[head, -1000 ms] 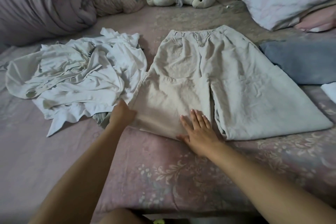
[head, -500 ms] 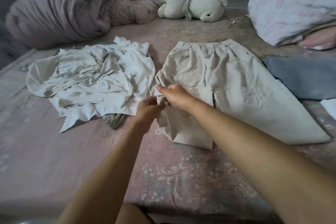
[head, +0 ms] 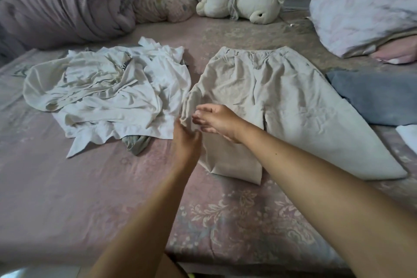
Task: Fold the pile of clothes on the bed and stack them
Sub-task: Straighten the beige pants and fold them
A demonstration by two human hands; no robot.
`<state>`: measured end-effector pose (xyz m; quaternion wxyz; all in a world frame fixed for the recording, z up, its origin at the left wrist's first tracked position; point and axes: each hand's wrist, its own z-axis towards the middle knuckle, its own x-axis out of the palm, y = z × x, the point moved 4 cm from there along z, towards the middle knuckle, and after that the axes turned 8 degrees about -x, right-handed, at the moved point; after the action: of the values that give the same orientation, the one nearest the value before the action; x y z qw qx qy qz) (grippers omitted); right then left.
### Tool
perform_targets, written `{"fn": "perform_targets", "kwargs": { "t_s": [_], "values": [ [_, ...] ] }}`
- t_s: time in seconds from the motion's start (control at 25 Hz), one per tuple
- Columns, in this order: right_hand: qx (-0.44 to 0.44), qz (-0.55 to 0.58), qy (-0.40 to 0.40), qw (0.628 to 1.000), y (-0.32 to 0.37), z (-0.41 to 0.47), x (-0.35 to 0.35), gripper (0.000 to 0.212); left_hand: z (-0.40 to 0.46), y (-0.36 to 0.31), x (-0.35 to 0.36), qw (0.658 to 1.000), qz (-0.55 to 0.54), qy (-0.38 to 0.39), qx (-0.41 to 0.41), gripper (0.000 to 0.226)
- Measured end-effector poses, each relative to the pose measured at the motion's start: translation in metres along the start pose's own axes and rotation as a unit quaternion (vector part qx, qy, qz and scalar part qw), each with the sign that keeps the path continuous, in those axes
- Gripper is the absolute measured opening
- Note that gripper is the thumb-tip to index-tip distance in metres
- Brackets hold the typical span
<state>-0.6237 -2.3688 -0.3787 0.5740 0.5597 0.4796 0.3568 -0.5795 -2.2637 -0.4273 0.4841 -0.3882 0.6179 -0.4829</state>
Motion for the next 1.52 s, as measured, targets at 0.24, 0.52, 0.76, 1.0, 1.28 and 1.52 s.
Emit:
{"fn": "perform_targets", "kwargs": {
  "t_s": [0.24, 0.52, 0.76, 1.0, 1.28, 1.52],
  "values": [
    [0.044, -0.588, 0.112, 0.8, -0.115, -0.068, -0.013, 0.079, 0.042, 0.068, -0.042, 0.945, -0.002, -0.054, -0.322, 0.038],
    [-0.047, -0.671, 0.033, 0.739, -0.145, -0.086, -0.018, 0.045, 0.048, 0.048, -0.049, 0.935, -0.138, -0.035, -0.324, 0.017],
    [-0.221, -0.642, -0.079, 0.73, -0.128, -0.118, -0.03, 0.036, 0.035, -0.043, -0.008, 0.947, -0.227, 0.014, -0.226, 0.021],
    [-0.101, -0.073, -0.252, 0.96, -0.067, -0.14, -0.141, 0.03, -0.03, -0.159, 0.147, 0.971, -0.108, 0.208, -0.053, 0.014],
    [0.121, 0.126, -0.352, 0.92, -0.099, -0.171, -0.332, 0.037, -0.182, -0.083, 0.338, 0.894, 0.243, 0.368, 0.076, 0.022],
    [0.144, -0.178, -0.287, 0.93, -0.137, -0.178, -0.341, 0.02, -0.197, -0.011, 0.313, 0.788, 0.426, 0.349, 0.275, 0.061]
  ]
}}
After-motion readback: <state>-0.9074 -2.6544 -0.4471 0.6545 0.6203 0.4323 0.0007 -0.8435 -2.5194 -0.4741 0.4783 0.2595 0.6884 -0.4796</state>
